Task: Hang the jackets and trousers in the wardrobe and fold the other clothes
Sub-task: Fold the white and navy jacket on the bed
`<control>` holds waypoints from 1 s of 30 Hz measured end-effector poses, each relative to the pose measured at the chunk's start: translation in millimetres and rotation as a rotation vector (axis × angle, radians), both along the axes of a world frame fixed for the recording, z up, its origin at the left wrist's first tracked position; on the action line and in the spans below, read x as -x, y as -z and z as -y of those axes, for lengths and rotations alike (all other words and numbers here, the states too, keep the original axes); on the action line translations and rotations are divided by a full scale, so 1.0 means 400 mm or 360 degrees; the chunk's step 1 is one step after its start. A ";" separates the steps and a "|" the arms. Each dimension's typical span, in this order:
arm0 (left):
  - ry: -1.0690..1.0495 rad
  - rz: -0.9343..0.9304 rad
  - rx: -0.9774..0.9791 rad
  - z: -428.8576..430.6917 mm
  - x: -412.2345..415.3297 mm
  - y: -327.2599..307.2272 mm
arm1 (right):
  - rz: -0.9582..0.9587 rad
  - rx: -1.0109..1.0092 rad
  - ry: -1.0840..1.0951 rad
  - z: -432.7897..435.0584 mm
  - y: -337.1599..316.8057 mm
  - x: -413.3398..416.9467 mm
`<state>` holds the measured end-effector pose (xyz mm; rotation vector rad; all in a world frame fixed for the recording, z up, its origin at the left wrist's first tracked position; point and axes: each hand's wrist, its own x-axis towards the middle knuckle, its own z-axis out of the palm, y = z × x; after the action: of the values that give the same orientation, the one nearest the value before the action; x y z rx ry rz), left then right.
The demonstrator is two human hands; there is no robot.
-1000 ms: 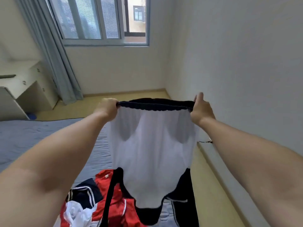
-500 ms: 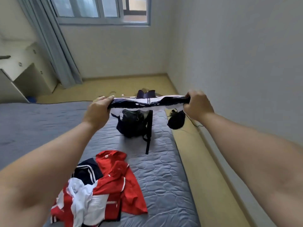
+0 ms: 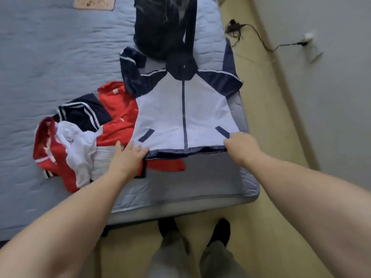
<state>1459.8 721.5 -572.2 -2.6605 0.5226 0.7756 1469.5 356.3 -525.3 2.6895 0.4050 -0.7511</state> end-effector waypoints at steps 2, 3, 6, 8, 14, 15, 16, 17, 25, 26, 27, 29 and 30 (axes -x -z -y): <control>0.0137 0.0016 -0.0062 0.011 0.064 0.075 | -0.0132 0.0014 -0.0020 0.001 0.091 0.059; 0.0209 0.0024 -0.0057 0.016 0.093 0.103 | -0.0167 -0.0010 -0.0024 0.004 0.129 0.085; 0.0344 0.0008 -0.0048 0.032 0.167 0.155 | -0.0168 -0.0105 -0.0025 0.022 0.210 0.156; 0.0344 -0.0074 -0.0066 0.043 0.210 0.179 | -0.0225 -0.0105 -0.0061 0.034 0.245 0.199; 0.0409 -0.0368 -0.0102 0.077 0.350 0.268 | -0.0504 -0.0068 -0.0092 0.056 0.312 0.334; 0.0398 -0.0412 -0.0117 0.084 0.372 0.285 | -0.0538 -0.0065 -0.0096 0.059 0.324 0.352; 0.0379 -0.0437 -0.0128 0.088 0.391 0.302 | -0.0565 -0.0057 -0.0098 0.060 0.335 0.366; 0.0354 -0.0452 -0.0137 0.094 0.405 0.317 | -0.0592 -0.0045 -0.0088 0.061 0.347 0.375; -0.0057 -0.0773 -0.0154 0.164 0.395 0.380 | -0.0982 -0.0002 0.0095 0.065 0.429 0.384; -0.0133 -0.0854 -0.0166 0.182 0.379 0.371 | -0.1024 -0.0001 0.0083 0.067 0.427 0.365; -0.0144 -0.0911 -0.0199 0.203 0.361 0.359 | -0.1043 0.0000 0.0082 0.070 0.422 0.340; -0.0067 -0.0940 -0.0201 0.246 0.310 0.325 | -0.1012 -0.0032 0.0137 0.079 0.401 0.279; -0.0053 -0.0921 -0.0160 0.273 0.279 0.299 | -0.0966 -0.0063 0.0201 0.090 0.386 0.242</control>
<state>1348.1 612.3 -691.9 -2.3336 0.5541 1.5491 1372.9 320.4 -679.6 2.4886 0.3879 -1.6155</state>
